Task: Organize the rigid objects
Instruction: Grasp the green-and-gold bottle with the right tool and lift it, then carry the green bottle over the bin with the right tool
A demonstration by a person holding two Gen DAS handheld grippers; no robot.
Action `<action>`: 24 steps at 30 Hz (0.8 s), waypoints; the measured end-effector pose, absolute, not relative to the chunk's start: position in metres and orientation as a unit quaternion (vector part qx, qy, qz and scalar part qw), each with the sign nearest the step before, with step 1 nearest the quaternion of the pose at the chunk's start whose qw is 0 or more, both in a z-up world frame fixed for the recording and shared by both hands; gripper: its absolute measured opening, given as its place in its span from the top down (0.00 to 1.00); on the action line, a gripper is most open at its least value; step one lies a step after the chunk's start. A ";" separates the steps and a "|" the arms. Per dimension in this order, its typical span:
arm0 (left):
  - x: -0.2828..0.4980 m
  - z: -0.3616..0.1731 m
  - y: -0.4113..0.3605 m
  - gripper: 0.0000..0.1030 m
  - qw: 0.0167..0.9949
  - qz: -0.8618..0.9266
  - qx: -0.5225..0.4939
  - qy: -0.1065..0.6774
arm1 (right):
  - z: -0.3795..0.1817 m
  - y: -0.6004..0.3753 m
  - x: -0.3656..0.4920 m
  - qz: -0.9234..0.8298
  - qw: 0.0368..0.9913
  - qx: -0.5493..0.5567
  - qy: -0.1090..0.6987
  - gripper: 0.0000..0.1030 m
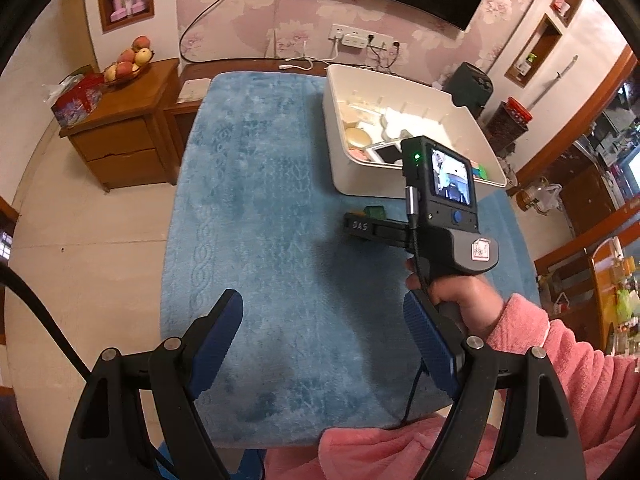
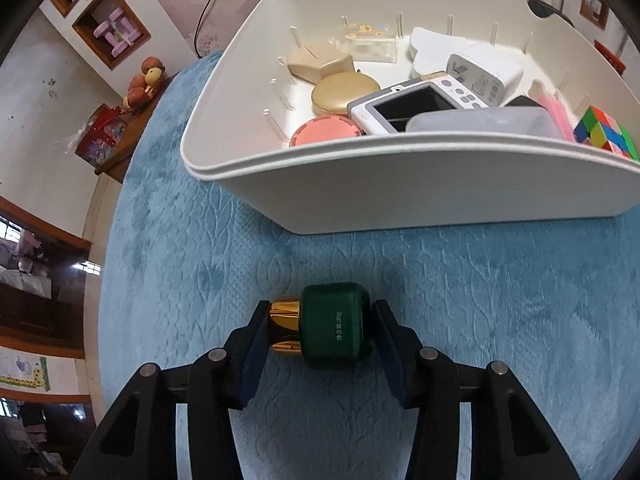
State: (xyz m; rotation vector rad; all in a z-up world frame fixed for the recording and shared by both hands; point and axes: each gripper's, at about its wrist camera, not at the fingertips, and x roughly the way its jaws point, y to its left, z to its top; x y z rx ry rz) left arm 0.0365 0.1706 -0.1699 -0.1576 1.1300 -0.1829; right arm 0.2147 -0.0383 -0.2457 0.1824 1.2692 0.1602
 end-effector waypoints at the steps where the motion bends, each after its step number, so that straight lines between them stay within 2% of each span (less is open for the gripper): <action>1: 0.037 -0.169 0.169 0.18 0.838 -0.089 -0.074 0.533 | -0.245 -0.039 0.212 0.078 0.796 0.089 0.594 0.51; 10: 0.043 -0.150 0.147 0.18 0.848 -0.123 -0.077 0.510 | -0.226 -0.050 0.189 0.106 0.782 0.096 0.606 0.51; 24: 0.058 -0.113 0.103 0.15 0.869 -0.171 -0.102 0.454 | -0.135 -0.090 0.179 0.132 0.825 0.047 0.547 0.51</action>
